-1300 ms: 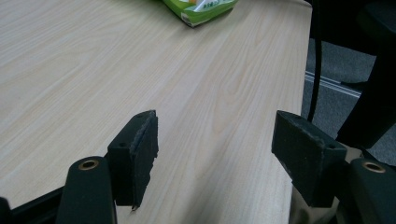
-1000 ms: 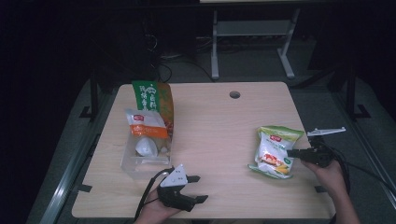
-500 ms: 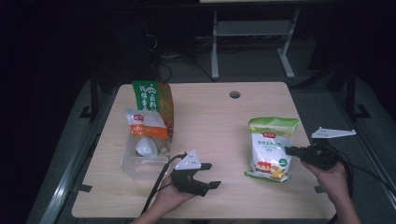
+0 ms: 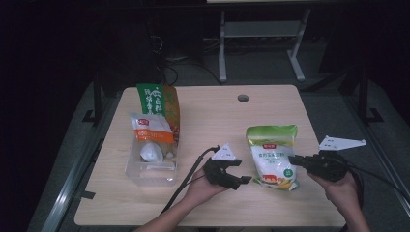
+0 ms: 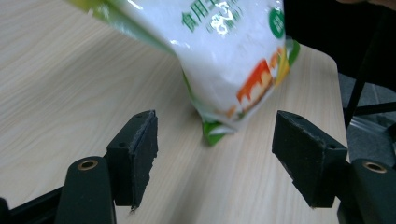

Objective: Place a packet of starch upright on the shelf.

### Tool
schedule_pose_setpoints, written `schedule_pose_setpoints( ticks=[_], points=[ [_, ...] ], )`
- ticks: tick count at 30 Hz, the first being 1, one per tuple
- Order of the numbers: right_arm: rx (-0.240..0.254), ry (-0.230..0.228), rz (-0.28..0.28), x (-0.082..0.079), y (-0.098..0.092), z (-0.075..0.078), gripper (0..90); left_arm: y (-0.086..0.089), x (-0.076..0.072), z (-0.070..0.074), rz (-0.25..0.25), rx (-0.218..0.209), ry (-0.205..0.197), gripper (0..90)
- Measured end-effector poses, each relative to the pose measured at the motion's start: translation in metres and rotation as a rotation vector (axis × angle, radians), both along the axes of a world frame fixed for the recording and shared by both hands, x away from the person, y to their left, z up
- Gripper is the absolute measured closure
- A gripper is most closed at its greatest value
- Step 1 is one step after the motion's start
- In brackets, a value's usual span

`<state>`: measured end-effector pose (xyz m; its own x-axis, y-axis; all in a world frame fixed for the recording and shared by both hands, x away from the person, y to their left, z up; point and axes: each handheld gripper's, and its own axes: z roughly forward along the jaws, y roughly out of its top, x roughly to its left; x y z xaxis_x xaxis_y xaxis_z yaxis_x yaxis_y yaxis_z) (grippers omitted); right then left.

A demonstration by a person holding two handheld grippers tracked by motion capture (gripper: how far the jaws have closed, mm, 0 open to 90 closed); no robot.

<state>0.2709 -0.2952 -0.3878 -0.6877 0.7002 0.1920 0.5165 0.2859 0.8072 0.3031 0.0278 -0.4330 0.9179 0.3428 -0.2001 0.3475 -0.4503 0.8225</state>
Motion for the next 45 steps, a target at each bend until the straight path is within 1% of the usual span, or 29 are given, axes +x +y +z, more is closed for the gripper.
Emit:
schedule_pose_setpoints(
  ticks=[3,6,9,10,11,13,14,15,16,17,19,20,21,22,25,28,29,31,33,34,36,38,39,40,42,45],
  points=[
    [-0.001,-0.010,0.009,-0.003,0.003,0.001,89.6,-0.010,0.008,-0.002,-0.006,-0.012,0.027,32.0],
    [0.003,-0.018,0.022,-0.005,0.005,0.002,89.6,-0.018,0.016,-0.005,-0.007,-0.031,0.074,34.7],
    [0.005,-0.025,0.030,-0.006,0.007,0.002,89.6,-0.025,0.023,-0.007,-0.021,-0.059,0.111,41.2],
    [0.003,-0.032,0.036,-0.006,0.008,0.003,89.6,-0.027,0.024,-0.007,-0.028,-0.072,0.119,44.9],
    [0.005,-0.028,0.039,-0.006,0.009,0.004,89.7,-0.028,0.025,-0.006,-0.039,-0.069,0.119,48.8],
    [-0.002,-0.032,0.044,-0.006,0.011,0.005,89.7,-0.031,0.026,-0.006,-0.020,-0.056,0.111,55.6],
    [-0.009,-0.035,0.047,-0.007,0.012,0.005,89.7,-0.030,0.028,-0.006,-0.019,-0.061,0.119,62.0],
    [-0.011,-0.038,0.048,-0.007,0.013,0.005,89.7,-0.028,0.031,-0.006,-0.006,-0.082,0.146,66.6],
    [-0.011,-0.038,0.048,-0.007,0.013,0.005,89.7,-0.028,0.031,-0.006,-0.006,-0.082,0.146,74.4],
    [-0.013,-0.037,0.049,-0.006,0.014,0.006,89.7,-0.027,0.031,-0.006,0.001,-0.082,0.145,74.4],
    [-0.012,-0.042,0.052,-0.005,0.015,0.005,89.7,-0.025,0.031,-0.003,0.022,-0.083,0.126,80.4],
    [-0.013,-0.044,0.054,-0.005,0.016,0.006,89.7,-0.024,0.030,-0.001,0.031,-0.080,0.113,81.9],
    [-0.007,-0.051,0.057,-0.004,0.020,0.006,89.7,-0.021,0.029,0.003,0.055,-0.078,0.095,83.7],
    [-0.007,-0.051,0.057,-0.004,0.020,0.006,89.7,-0.021,0.029,0.003,0.055,-0.078,0.095,84.1],
    [0.002,-0.061,0.063,-0.001,0.024,0.008,89.6,-0.013,0.028,0.010,0.084,-0.084,0.061,84.6],
    [-0.001,-0.057,0.070,0.003,0.030,0.006,89.6,-0.007,0.026,0.015,0.098,-0.055,0.006,85.0],
    [-0.007,-0.054,0.075,0.004,0.032,0.004,89.6,-0.005,0.026,0.015,0.101,-0.044,-0.001,85.0],
    [-0.024,-0.042,0.083,0.006,0.037,0.000,89.5,-0.002,0.025,0.013,0.106,-0.026,-0.010,85.0],
    [-0.036,-0.024,0.093,0.008,0.042,-0.007,89.1,0.001,0.024,0.010,0.109,-0.024,-0.010,85.3],
    [-0.036,-0.024,0.093,0.008,0.042,-0.007,89.1,0.002,0.024,0.009,0.110,-0.031,-0.008,85.3],
    [-0.022,-0.013,0.098,0.009,0.041,-0.009,88.3,0.002,0.023,0.010,0.107,-0.027,-0.016,85.3],
    [-0.032,0.004,0.104,0.010,0.041,-0.008,86.4,0.002,0.020,0.011,0.102,-0.025,-0.026,85.3],
    [-0.047,0.015,0.107,0.012,0.042,-0.008,80.7,0.002,0.020,0.011,0.094,-0.022,-0.029,85.4],
    [-0.047,0.015,0.107,0.012,0.042,-0.008,80.7,0.001,0.018,0.011,0.094,-0.025,-0.032,85.4],
    [-0.039,0.032,0.117,0.015,0.042,-0.009,77.3,0.000,0.016,0.012,0.088,-0.019,-0.047,85.4],
    [-0.025,0.046,0.128,0.019,0.046,-0.009,70.9,-0.001,0.014,0.013,0.083,-0.014,-0.054,85.4]
  ],
)
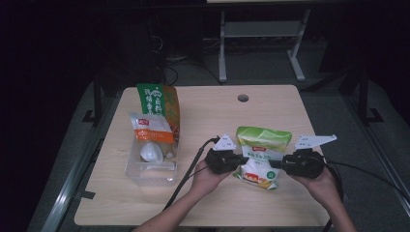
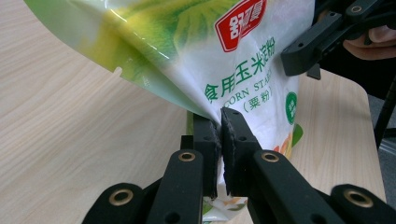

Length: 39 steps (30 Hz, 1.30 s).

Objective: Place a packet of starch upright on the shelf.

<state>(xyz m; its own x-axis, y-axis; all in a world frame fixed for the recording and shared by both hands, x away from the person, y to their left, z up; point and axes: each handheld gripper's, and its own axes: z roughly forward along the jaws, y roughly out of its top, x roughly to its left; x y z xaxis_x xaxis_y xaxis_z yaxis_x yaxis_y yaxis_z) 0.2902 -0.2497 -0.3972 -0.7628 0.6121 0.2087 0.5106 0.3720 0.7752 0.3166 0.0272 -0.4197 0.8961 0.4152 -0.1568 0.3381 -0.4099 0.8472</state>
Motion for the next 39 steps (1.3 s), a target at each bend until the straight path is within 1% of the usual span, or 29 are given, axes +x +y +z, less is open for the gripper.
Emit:
schedule_pose_setpoints(
  ticks=[1,3,7,9,11,12,14,17,20,21,24,25,29,30,31,32,33,34,35,36,37,39],
  points=[
    [0.000,0.000,0.000,0.000,0.000,0.000,70.9,0.000,0.000,0.000,0.000,0.000,0.000,85.4],
    [-0.009,-0.004,0.008,0.003,0.007,0.000,68.5,0.001,-0.001,0.000,-0.005,0.000,-0.001,85.3],
    [-0.024,-0.019,0.019,0.007,0.018,0.000,70.1,0.004,-0.002,0.001,-0.005,0.018,-0.016,85.3],
    [-0.029,-0.024,0.017,0.008,0.021,0.000,74.5,0.007,-0.002,0.000,-0.002,0.012,-0.008,85.1],
    [-0.028,-0.019,0.013,0.008,0.022,0.000,78.6,0.009,-0.001,0.000,-0.005,0.014,-0.007,84.3],
    [-0.035,-0.024,0.018,0.008,0.023,0.000,81.1,0.011,-0.002,0.000,0.000,0.006,0.000,83.2],
    [-0.050,-0.030,0.015,0.007,0.025,0.001,83.7,0.015,-0.002,0.001,-0.002,0.006,0.006,80.7],
    [-0.042,-0.021,0.015,0.006,0.025,0.003,86.2,0.023,-0.006,0.002,0.002,0.015,-0.005,75.1],
    [-0.034,-0.024,0.017,0.005,0.028,0.005,88.1,0.030,-0.011,0.002,0.013,0.031,-0.019,70.8],
    [-0.035,-0.027,0.020,0.005,0.029,0.006,88.4,0.033,-0.013,0.002,0.019,0.027,-0.018,69.4],
    [-0.047,-0.036,0.032,0.004,0.035,0.011,88.8,0.041,-0.018,0.001,0.028,0.034,-0.023,64.5],
    [-0.048,-0.040,0.029,0.003,0.036,0.012,88.9,0.045,-0.020,0.001,0.031,0.029,-0.018,63.2],
    [-0.057,-0.047,0.028,0.003,0.042,0.019,89.2,0.057,-0.030,0.002,0.028,0.024,-0.020,60.8],
    [-0.060,-0.046,0.026,0.004,0.044,0.021,89.3,0.063,-0.034,0.003,0.021,0.033,-0.030,60.5],
    [-0.065,-0.048,0.026,0.004,0.047,0.024,89.4,0.065,-0.037,0.003,0.021,0.033,-0.028,59.8],
    [-0.065,-0.048,0.026,0.004,0.047,0.024,89.4,0.065,-0.037,0.003,0.021,0.033,-0.028,59.3],
    [-0.072,-0.058,0.026,0.005,0.050,0.028,89.4,0.068,-0.040,0.003,0.016,0.037,-0.031,58.6],
    [-0.072,-0.058,0.026,0.005,0.050,0.028,89.4,0.070,-0.042,0.003,0.014,0.039,-0.033,58.6],
    [-0.074,-0.057,0.026,0.006,0.052,0.030,89.4,0.074,-0.045,0.003,0.012,0.042,-0.044,58.3],
    [-0.076,-0.060,0.025,0.006,0.055,0.032,89.5,0.076,-0.049,0.003,0.015,0.038,-0.038,57.9],
    [-0.074,-0.066,0.026,0.009,0.059,0.036,89.5,0.078,-0.052,0.003,0.014,0.035,-0.042,57.2],
    [-0.071,-0.063,0.027,0.010,0.061,0.039,89.5,0.083,-0.057,0.003,0.011,0.040,-0.050,56.5]
  ],
)
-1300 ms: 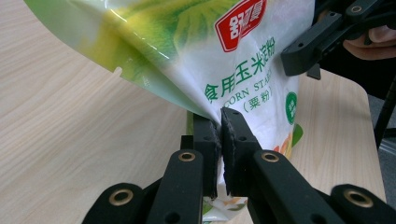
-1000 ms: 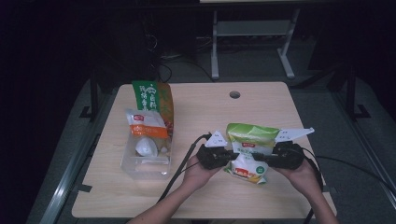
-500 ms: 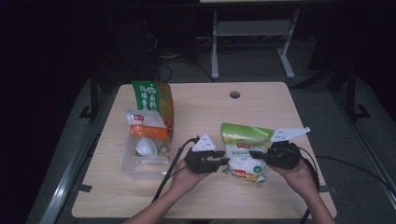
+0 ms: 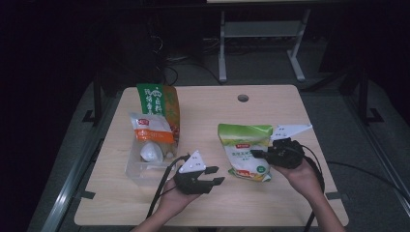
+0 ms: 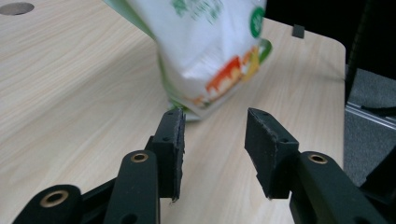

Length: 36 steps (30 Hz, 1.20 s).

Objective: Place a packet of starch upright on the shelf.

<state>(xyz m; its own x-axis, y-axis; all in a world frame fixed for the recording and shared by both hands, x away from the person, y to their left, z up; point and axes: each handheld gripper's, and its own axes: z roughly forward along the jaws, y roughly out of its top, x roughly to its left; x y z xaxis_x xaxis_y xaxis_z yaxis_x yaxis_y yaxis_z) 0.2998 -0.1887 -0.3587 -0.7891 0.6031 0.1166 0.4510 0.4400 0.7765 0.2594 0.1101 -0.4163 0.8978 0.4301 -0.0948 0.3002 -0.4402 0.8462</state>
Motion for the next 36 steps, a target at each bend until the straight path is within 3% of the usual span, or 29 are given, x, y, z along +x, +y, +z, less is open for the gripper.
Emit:
schedule_pose_setpoints(
  ticks=[3,10,15,17,28,30,36],
  points=[
    [0.011,-0.007,0.014,0.005,0.010,0.008,89.5,0.008,-0.009,0.000,-0.014,0.009,-0.016,54.8],
    [0.036,-0.001,0.041,0.013,0.029,0.018,89.6,0.017,-0.025,-0.005,-0.022,0.003,-0.012,52.2],
    [0.045,-0.013,0.080,0.023,0.055,0.029,89.6,0.020,-0.034,-0.009,-0.041,0.009,-0.005,49.5],
    [0.047,-0.011,0.087,0.023,0.058,0.030,89.6,0.019,-0.035,-0.010,-0.045,0.000,-0.003,49.4],
    [0.044,-0.030,0.199,0.029,0.116,0.057,89.7,0.017,-0.045,-0.013,-0.085,0.011,-0.020,47.7],
    [0.043,-0.047,0.222,0.030,0.126,0.059,89.7,0.018,-0.046,-0.013,-0.088,0.014,-0.023,47.4],
    [0.054,-0.042,0.275,0.031,0.159,0.064,89.7,0.018,-0.047,-0.014,-0.099,0.014,-0.036,46.8]
  ],
)
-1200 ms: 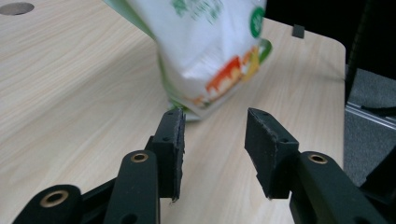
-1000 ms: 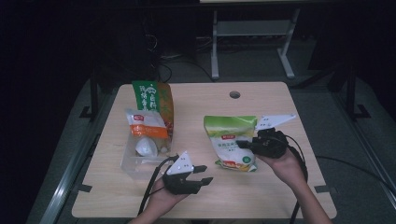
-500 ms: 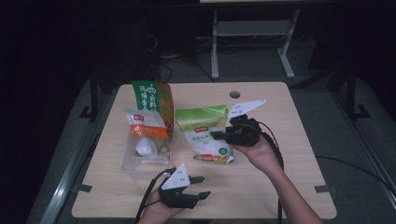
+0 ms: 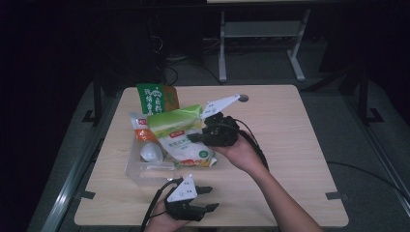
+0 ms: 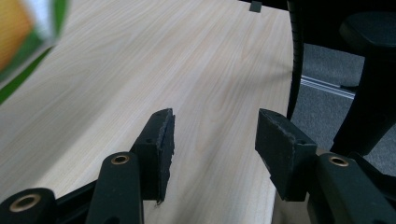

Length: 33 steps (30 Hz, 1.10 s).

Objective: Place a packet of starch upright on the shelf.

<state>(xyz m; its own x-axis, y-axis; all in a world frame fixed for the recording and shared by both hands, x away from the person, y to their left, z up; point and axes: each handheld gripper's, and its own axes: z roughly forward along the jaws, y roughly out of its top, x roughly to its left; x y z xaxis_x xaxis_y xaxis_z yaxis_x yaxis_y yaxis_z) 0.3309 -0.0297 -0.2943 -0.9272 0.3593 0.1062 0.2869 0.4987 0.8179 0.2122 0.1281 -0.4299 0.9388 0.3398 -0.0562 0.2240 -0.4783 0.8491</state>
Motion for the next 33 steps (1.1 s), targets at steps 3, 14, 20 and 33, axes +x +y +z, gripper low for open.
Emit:
schedule_pose_setpoints(
  ticks=[3,14,20,33],
  points=[
    [0.000,0.000,0.032,0.002,0.018,-0.001,89.7,-0.001,-0.002,-0.001,0.003,-0.009,0.005,46.5],
    [-0.019,0.014,0.108,0.012,0.074,-0.004,89.7,0.001,-0.004,-0.001,-0.003,-0.029,0.005,46.2],
    [-0.031,0.032,0.139,0.019,0.098,-0.011,89.7,0.003,-0.004,-0.001,-0.009,-0.015,-0.001,45.7],
    [-0.038,0.114,0.203,0.030,0.131,-0.037,89.6,0.003,-0.005,-0.001,-0.009,-0.012,-0.003,45.1]
  ],
)
